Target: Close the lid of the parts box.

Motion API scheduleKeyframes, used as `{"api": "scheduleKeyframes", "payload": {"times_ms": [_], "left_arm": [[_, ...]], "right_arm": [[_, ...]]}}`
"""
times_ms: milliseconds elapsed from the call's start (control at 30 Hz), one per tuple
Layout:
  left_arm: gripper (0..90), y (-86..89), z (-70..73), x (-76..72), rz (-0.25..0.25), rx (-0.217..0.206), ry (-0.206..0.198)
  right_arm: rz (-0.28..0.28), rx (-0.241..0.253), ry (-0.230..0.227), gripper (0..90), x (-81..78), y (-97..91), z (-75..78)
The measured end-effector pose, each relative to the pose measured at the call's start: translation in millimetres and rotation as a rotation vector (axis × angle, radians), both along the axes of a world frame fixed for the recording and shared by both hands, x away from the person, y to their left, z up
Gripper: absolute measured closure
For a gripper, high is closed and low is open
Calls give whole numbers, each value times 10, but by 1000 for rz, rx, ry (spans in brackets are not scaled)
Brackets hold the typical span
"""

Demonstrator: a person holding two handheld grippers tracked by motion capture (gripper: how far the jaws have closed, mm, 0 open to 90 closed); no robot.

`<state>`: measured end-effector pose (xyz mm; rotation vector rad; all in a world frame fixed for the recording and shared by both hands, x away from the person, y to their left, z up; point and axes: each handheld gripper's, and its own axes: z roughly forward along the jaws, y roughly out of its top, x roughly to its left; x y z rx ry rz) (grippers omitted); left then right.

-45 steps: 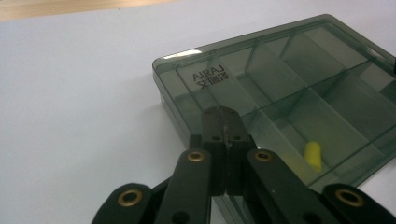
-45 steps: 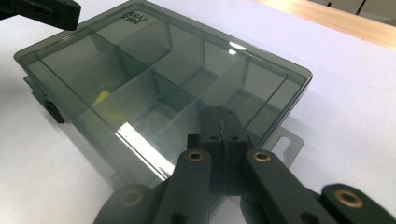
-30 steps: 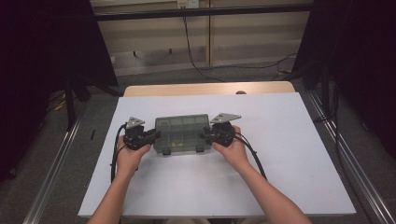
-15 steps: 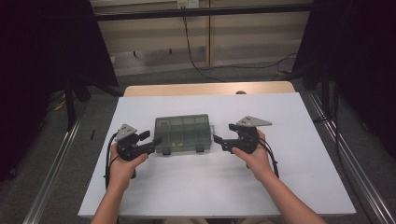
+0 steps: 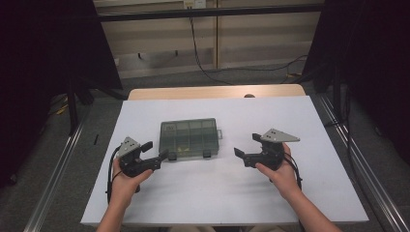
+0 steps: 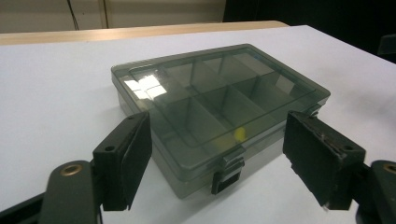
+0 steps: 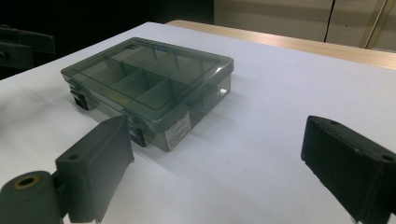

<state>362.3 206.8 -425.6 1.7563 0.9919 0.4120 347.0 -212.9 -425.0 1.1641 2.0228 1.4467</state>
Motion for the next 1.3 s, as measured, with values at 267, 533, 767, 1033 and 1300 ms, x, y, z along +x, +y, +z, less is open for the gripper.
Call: {"api": "scheduleKeyframes", "payload": {"times_ms": [267, 533, 767, 1033, 1300], "left_arm": [[138, 41, -35, -40, 6, -2, -11], [68, 61, -72, -93, -13, 2, -31], [53, 78, -79, -140, -22, -1, -48], [49, 113, -89, -183, -22, -14, -50], [50, 146, -111, -215, -18, -15, -41]], "right_arm": [[-12, -6, -19, 70, -102, -120, -22], [-35, -6, -21, 55, -218, -273, -74], [-56, 5, -29, 55, -302, -394, -84], [-74, 13, -39, 58, -369, -478, -95], [-86, 7, -49, 60, -435, -562, -116]]}}
